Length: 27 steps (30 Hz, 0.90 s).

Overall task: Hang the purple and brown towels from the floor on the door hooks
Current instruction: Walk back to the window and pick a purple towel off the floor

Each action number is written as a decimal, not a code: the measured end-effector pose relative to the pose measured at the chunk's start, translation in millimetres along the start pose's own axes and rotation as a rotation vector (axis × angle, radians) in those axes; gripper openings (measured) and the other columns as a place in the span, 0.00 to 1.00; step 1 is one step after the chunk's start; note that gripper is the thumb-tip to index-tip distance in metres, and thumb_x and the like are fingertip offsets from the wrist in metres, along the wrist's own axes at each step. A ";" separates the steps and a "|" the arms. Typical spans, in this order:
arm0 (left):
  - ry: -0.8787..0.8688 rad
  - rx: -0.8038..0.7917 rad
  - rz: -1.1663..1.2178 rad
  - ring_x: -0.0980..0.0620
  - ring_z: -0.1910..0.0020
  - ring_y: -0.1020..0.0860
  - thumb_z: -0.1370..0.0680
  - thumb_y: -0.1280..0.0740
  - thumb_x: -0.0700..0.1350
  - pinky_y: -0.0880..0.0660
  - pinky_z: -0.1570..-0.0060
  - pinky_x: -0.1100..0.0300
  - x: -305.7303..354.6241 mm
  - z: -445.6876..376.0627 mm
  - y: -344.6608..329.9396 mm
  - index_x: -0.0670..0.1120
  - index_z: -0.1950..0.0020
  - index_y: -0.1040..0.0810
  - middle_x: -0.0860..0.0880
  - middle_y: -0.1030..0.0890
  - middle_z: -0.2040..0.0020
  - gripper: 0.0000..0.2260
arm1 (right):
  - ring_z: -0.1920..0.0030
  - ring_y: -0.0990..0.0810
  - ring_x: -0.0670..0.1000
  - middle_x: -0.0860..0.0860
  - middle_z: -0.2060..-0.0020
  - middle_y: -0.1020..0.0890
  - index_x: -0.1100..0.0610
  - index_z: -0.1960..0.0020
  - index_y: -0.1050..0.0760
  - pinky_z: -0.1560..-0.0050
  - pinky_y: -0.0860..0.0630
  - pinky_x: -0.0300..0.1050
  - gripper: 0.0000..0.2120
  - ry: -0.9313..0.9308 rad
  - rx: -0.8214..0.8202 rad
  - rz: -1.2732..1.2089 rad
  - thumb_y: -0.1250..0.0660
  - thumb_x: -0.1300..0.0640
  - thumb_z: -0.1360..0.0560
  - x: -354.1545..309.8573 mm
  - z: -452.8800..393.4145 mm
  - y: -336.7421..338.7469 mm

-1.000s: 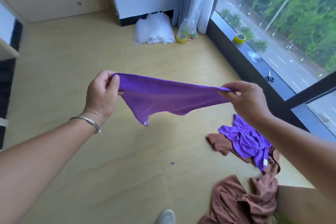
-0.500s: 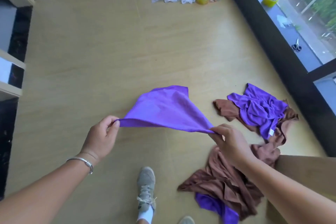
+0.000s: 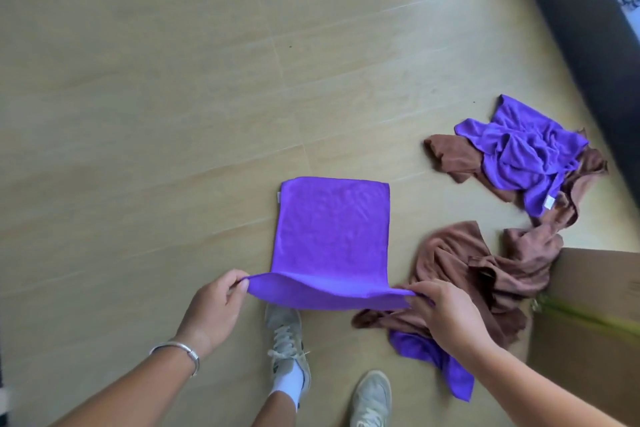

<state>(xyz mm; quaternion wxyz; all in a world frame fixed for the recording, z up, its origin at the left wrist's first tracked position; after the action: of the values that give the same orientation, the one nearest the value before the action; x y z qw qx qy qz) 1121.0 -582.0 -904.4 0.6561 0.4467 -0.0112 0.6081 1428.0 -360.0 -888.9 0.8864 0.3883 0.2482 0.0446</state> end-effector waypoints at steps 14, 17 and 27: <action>0.036 0.090 0.001 0.46 0.53 0.21 0.22 0.37 0.40 0.28 0.52 0.58 -32.6 -219.6 -51.2 0.43 0.46 0.20 0.46 0.17 0.53 0.08 | 0.61 0.22 0.49 0.46 0.63 0.18 0.51 0.56 0.20 0.59 0.30 0.43 0.04 -0.170 0.232 -0.270 0.31 0.51 0.27 47.4 -216.8 -55.4; 0.041 0.135 -0.007 0.48 0.57 0.22 0.23 0.36 0.40 0.30 0.56 0.61 -43.9 -271.3 -71.9 0.45 0.48 0.20 0.47 0.18 0.56 0.07 | 0.58 0.21 0.50 0.46 0.61 0.18 0.50 0.53 0.20 0.56 0.28 0.42 0.03 -0.183 0.279 -0.283 0.31 0.55 0.27 63.2 -271.7 -70.3; 0.060 0.318 -0.030 0.50 0.56 0.20 0.25 0.33 0.46 0.25 0.52 0.59 -79.3 -382.8 -116.1 0.51 0.52 0.22 0.55 0.18 0.61 0.03 | 0.49 0.20 0.51 0.48 0.53 0.18 0.51 0.45 0.22 0.45 0.25 0.46 0.12 -0.220 0.395 -0.244 0.35 0.58 0.27 107.2 -375.8 -108.6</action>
<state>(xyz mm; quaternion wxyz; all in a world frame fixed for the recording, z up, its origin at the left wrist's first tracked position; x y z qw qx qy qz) 991.8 -398.8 -1245.1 0.5861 0.5266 0.1114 0.6056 1330.9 -155.9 -1225.7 0.8138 0.5236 0.1991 -0.1547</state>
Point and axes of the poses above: each hand's wrist, its own z-axis away from the middle knuckle, its own y-axis out of the back of the hand, x = y × z, the point moved 9 cm from there along -z, towards the middle knuckle
